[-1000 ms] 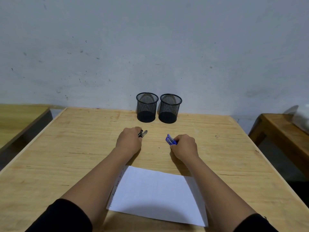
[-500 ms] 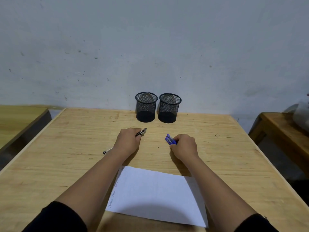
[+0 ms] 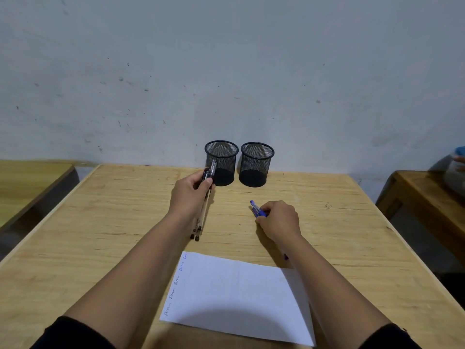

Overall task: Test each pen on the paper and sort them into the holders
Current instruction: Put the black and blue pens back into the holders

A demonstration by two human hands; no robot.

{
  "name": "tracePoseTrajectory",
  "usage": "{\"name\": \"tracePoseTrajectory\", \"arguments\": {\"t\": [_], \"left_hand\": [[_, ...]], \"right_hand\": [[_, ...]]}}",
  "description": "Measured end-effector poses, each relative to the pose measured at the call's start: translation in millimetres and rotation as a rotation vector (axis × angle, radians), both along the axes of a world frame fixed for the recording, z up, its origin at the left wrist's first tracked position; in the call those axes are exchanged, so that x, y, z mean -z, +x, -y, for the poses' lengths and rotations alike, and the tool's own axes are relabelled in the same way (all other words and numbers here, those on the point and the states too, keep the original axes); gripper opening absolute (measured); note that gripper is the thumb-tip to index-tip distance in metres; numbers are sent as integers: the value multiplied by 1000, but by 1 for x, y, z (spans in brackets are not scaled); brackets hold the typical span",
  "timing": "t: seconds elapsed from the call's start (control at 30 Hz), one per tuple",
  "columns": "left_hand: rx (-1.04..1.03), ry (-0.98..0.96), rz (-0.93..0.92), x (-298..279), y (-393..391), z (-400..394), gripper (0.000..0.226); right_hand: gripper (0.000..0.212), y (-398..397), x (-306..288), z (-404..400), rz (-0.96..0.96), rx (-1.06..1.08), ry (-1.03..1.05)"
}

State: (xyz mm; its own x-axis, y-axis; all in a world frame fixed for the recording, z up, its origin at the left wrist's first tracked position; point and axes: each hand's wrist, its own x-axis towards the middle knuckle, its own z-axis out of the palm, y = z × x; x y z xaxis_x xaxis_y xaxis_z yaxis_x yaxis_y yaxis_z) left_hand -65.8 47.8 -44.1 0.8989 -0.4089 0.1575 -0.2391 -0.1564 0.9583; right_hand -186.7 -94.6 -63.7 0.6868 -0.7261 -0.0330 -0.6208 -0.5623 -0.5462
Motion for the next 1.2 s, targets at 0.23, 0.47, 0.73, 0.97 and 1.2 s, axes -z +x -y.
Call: {"name": "tracePoseTrajectory", "arguments": {"t": [0.23,0.47,0.73,0.97,1.2], "left_hand": [[-18,-246,-225,4,-7,6,30],[-36,-369,-218,-17,4,20,28],[-33,-556,-28,-98,60,64,25],[-91,-603,10,-105,91,97,36],[-167,-573,-39,-70,99,109,37]], "right_hand": [[27,1,-4,1,19,-40,92],[24,11,-35,10,431,-13,374],[25,79,-123,52,860,-65,405],[28,127,-127,82,978,-102,325],[28,141,-94,93,885,-118,312]]}}
